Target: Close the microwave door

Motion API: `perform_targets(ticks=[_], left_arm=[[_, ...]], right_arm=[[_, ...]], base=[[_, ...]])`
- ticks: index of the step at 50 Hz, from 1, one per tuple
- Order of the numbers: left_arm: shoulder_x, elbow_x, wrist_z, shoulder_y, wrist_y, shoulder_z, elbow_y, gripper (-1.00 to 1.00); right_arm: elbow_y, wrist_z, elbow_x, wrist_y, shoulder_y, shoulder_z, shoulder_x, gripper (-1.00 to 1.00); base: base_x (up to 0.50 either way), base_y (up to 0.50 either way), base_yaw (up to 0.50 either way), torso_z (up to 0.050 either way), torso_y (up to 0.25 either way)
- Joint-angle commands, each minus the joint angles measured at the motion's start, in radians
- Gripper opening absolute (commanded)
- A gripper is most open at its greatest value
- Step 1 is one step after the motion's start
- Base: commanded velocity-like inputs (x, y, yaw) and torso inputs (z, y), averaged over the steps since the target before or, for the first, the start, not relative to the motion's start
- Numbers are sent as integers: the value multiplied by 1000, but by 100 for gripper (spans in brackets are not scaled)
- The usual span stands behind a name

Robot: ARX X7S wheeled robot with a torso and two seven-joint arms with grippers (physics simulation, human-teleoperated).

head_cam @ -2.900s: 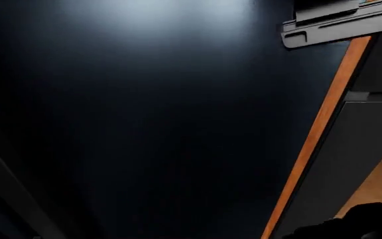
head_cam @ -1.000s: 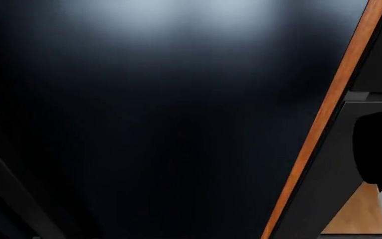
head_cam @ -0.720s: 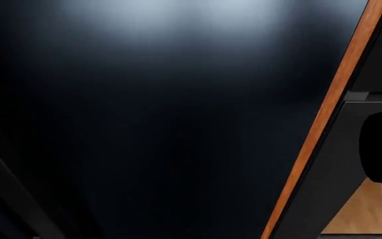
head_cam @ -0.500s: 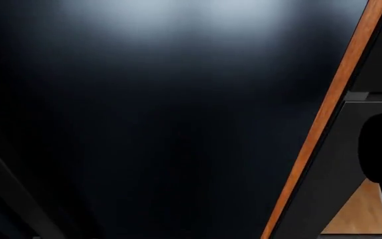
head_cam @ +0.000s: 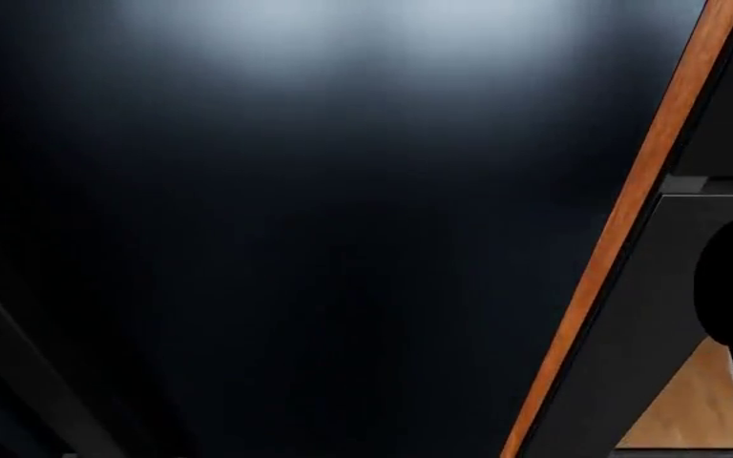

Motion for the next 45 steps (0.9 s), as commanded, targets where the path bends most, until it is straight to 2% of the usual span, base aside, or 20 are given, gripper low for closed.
perform_targets(ticks=[1,19,45], left_arm=[[-4,8,-10,-1,6,-11,-3,100],[-13,10,-17,5,15,-7,-2,100],[-20,24,-19,10,28,9,0,100]], right_arm=[[48,21,41,-20,0,55,7,100],[110,53,116,-59,-7,150,10,100],[146,59,142,-52,-15,213,36,100]], base=[[0,0,0,0,0],[0,0,0,0,0],[0,0,0,0,0]])
